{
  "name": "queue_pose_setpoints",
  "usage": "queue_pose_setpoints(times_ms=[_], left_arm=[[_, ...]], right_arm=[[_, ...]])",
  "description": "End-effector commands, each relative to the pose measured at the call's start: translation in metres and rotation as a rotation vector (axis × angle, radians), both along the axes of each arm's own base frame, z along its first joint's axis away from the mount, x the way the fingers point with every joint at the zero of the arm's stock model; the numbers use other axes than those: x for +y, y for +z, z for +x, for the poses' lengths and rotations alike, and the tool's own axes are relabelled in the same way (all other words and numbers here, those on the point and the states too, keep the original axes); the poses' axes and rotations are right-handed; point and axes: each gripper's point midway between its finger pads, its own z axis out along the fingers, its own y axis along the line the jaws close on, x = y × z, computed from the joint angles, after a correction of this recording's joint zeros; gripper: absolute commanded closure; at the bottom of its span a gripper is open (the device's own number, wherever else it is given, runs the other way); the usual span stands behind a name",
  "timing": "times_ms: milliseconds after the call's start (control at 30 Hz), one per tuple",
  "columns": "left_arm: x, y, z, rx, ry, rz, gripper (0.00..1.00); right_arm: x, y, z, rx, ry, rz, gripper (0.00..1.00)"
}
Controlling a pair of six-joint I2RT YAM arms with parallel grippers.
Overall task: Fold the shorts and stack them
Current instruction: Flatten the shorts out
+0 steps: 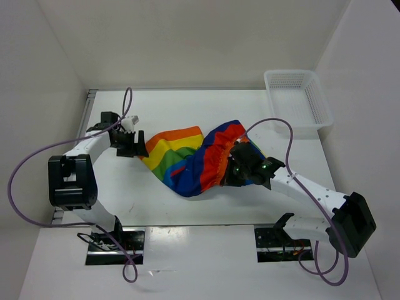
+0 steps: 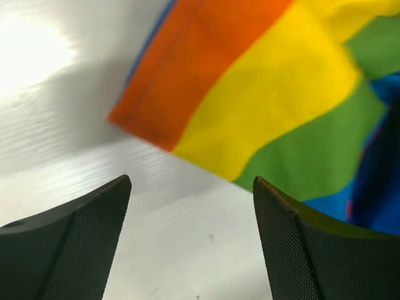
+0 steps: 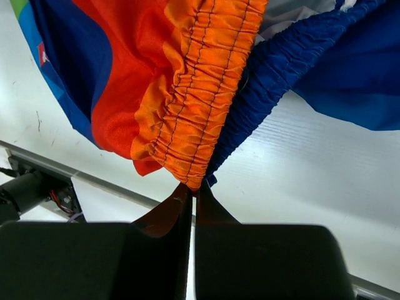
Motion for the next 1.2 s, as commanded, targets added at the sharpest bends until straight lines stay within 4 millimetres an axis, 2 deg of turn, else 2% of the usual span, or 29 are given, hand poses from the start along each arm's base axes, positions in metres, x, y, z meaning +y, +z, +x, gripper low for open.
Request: queue_pose_setpoints(times_ms=[0, 33, 67, 100, 133, 200, 300, 333, 467, 533, 567, 667, 800, 900, 967, 1000, 1033, 1100, 1167], left_arm=[[0.033, -0.015, -0.02, 0.063, 0.088, 0.13, 0.15], [0.033, -0.012, -0.023, 0.045, 0.089, 0.131, 0.15], [0.035, -0.026, -0.034, 0.076, 0.099, 0.129, 0.15], [0.035, -0.027, -0.035, 0.064, 0.1, 0.13, 0.15], [0.029, -0.032, -0.028, 0.043, 0.084, 0.091, 0.15], [0.026, -0.043, -0.024, 0.051, 0.075, 0.072, 0.15], [0.025, -0.052, -0.005, 0.019, 0.067, 0.053, 0.16], [0.026, -0.049, 0.006, -0.021, 0.068, 0.057, 0.16], [0.02, -0.039, 0.03, -0.09, 0.043, 0.033, 0.17], [0.012, -0.045, 0.033, -0.073, 0.021, 0.009, 0.23], [0.012, -0.051, 0.032, -0.05, 0.021, 0.007, 0.31], [0.011, -0.059, 0.023, -0.015, 0.021, 0.003, 0.43], [0.005, -0.071, 0.001, 0.035, 0.012, -0.023, 0.45], [-0.004, -0.072, -0.005, 0.047, -0.012, -0.058, 0.46], [-0.01, -0.071, -0.007, 0.042, -0.026, -0.091, 0.65], [-0.011, -0.067, -0.004, 0.033, -0.031, -0.098, 0.75], [-0.011, -0.06, 0.003, 0.022, -0.031, -0.097, 0.97], [-0.014, -0.046, 0.012, 0.01, -0.042, -0.12, 1.0], [-0.013, -0.003, 0.04, -0.115, -0.057, -0.118, 1.0]], right_arm=[[-0.007, -0.004, -0.003, 0.031, -0.03, -0.009, 1.0], [-0.007, -0.004, -0.003, 0.031, -0.03, -0.009, 1.0], [-0.009, -0.004, -0.001, 0.031, -0.039, -0.009, 1.0], [-0.009, -0.004, -0.001, 0.031, -0.039, -0.009, 1.0], [-0.008, -0.004, -0.003, 0.036, -0.033, -0.002, 1.0], [-0.012, -0.004, 0.002, 0.036, -0.054, -0.002, 1.0], [-0.012, 0.0, 0.005, 0.039, -0.051, 0.018, 1.0], [-0.011, -0.002, 0.003, 0.048, -0.033, 0.016, 1.0], [-0.01, -0.006, 0.002, 0.063, -0.021, 0.007, 1.0], [-0.009, -0.003, 0.003, 0.052, -0.013, 0.009, 1.0], [-0.009, 0.0, 0.007, 0.044, -0.022, 0.015, 1.0], [-0.01, 0.0, 0.008, 0.049, -0.026, 0.021, 1.0], [-0.01, -0.002, 0.008, 0.056, -0.026, 0.015, 1.0], [-0.011, 0.001, 0.012, 0.049, -0.035, 0.021, 1.0], [-0.011, -0.004, 0.012, 0.059, -0.028, 0.007, 1.0], [-0.009, 0.001, 0.015, 0.048, -0.028, 0.015, 1.0], [-0.007, 0.003, 0.017, 0.041, -0.019, 0.012, 1.0], [-0.007, 0.008, 0.022, 0.023, -0.027, 0.011, 1.0], [-0.004, 0.019, 0.033, -0.01, -0.02, 0.02, 1.0]])
